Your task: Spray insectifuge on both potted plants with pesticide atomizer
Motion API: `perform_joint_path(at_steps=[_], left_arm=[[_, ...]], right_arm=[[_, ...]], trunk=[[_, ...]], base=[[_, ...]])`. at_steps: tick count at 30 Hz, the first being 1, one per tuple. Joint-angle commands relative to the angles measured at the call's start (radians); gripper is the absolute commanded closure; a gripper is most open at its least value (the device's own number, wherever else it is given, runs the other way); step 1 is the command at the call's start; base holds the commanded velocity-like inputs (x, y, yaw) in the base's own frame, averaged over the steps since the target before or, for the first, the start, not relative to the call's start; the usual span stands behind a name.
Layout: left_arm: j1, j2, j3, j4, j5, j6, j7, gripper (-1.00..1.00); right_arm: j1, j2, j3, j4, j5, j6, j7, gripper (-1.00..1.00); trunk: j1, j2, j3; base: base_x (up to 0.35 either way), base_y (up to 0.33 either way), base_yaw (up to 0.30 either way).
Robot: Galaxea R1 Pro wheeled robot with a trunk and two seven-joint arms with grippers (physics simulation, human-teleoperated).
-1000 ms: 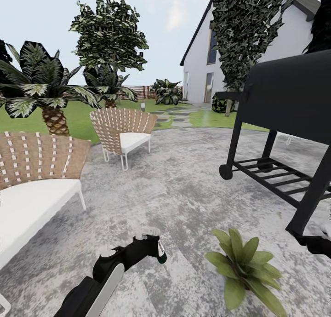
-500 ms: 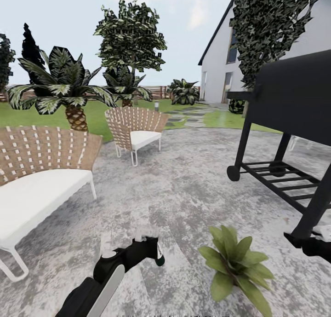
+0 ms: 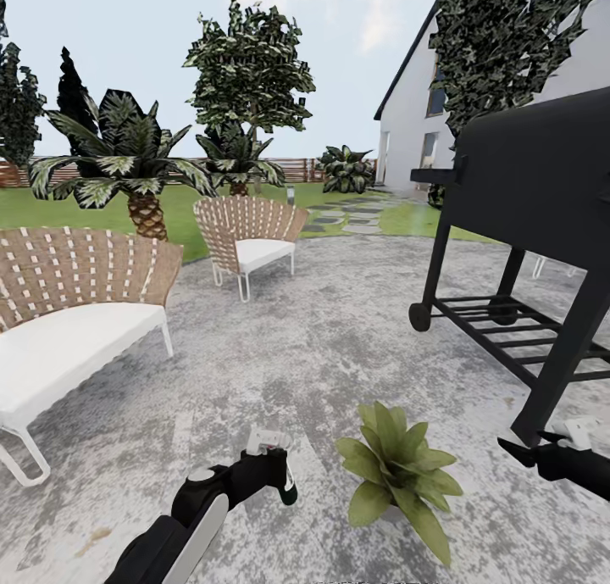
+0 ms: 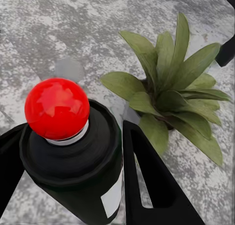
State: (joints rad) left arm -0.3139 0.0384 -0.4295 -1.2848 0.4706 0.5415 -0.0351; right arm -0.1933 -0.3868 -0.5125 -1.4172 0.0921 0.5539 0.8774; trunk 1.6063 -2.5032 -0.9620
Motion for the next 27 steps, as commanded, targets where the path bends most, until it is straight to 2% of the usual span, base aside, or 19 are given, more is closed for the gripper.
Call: perform_joint_path(at_steps=[1,11,15,18,27], left_arm=[[0.0,0.0,0.0,0.002,0.0,0.0,0.0,1.0],[-0.001,0.0,0.0,0.011,0.0,0.0,0.002,1.0],[-0.001,-0.001,0.0,0.015,0.001,0.0,0.002,1.0],[-0.002,-0.004,-0.001,0.045,0.0,-0.001,0.002,1.0],[-0.004,-0.004,-0.006,0.048,0.0,0.0,-0.001,1.0]], right_arm=[[0.0,0.0,0.0,0.0,0.0,0.003,0.0,-1.0],[0.0,-0.002,0.002,-0.001,0.0,0.004,0.002,-1.0],[0.0,-0.002,0.024,-0.001,0.0,0.002,0.002,-1.0],[0.0,-0.001,0.028,-0.002,0.0,-0.006,0.029,-1.0],[0.0,0.0,0.033,0.005,0.0,0.008,0.033,-1.0]], trunk=[[0.0,0.0,0.0],[0.0,0.0,0.0],[0.0,0.0,0.0],[0.0,0.0,0.002],[0.0,0.0,0.003]], base=[[-0.162,-0.319,0.254],[-0.162,-0.319,0.263],[-0.162,-0.319,0.259],[-0.162,-0.319,0.152],[-0.162,-0.319,0.082]])
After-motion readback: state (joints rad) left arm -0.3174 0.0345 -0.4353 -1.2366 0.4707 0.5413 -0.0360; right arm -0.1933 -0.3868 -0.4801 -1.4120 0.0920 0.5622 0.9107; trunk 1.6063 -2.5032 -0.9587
